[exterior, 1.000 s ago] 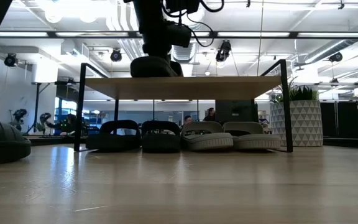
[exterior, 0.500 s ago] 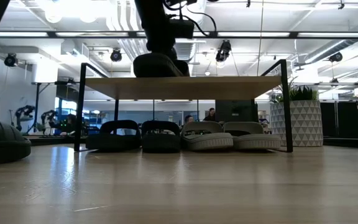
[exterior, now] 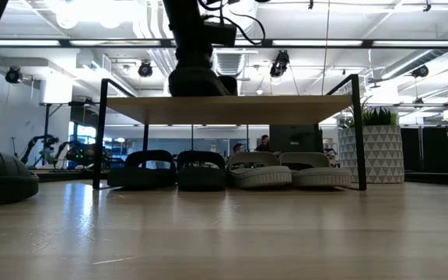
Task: Pick and place slides into the shelf
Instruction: Put the black slide on the shelf
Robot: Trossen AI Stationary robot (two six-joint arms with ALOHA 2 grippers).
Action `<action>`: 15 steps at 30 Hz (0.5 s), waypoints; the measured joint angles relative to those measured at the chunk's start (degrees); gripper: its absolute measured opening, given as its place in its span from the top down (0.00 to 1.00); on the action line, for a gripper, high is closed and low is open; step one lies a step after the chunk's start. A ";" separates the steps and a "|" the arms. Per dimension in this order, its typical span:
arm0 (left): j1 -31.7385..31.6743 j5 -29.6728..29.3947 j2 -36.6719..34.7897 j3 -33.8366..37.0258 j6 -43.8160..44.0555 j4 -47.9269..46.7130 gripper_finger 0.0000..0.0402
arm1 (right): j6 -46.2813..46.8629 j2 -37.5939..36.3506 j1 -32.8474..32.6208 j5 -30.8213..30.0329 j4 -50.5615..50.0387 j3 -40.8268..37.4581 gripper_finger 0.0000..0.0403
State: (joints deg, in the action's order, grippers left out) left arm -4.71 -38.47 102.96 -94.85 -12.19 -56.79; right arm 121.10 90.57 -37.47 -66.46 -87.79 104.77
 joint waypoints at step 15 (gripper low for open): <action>2.27 -2.55 -1.86 0.15 -0.75 2.18 0.62 | 0.12 -0.02 0.00 3.50 1.28 0.00 0.50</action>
State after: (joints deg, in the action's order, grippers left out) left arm -2.44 -41.01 101.10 -94.70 -12.93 -54.61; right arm 121.22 90.55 -37.47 -62.95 -86.51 104.77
